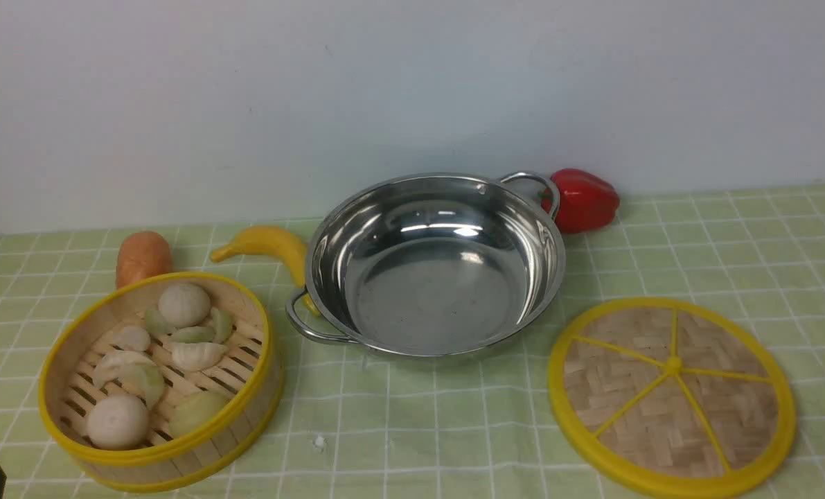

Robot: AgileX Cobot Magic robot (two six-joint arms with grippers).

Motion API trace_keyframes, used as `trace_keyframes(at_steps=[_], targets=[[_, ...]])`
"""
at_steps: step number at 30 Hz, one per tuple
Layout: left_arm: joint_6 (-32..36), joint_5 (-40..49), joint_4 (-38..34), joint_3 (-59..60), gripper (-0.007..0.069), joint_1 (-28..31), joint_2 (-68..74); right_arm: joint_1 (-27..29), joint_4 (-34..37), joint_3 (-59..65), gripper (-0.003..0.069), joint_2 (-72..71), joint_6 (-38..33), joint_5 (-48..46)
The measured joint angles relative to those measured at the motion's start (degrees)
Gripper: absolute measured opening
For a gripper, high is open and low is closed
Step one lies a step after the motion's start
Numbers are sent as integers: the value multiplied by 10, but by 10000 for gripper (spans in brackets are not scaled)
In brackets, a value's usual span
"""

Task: Place the steamer in the pot on the green tablecloth, and put the lid on the steamer.
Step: 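Grasp the rim of the steamer basket holding the buns with the left gripper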

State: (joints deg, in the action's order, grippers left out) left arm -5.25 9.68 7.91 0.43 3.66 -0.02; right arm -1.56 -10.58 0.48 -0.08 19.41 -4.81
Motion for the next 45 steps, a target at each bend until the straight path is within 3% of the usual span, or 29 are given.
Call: trace_keyframes(at_steps=[26,29,35,39,45], targets=[[0,0,0,0,243,0,0,0,3,0,240,0,2,1],[-37,-10,-46,0,243,0,0,0,68,0,240,0,65,36],[-189,-87,-234,0,243,0,0,0,229,0,240,0,213,148],[-222,-115,-290,0,243,0,0,0,255,0,240,0,255,183],[-239,-173,-298,0,243,0,0,0,260,0,240,0,266,196]])
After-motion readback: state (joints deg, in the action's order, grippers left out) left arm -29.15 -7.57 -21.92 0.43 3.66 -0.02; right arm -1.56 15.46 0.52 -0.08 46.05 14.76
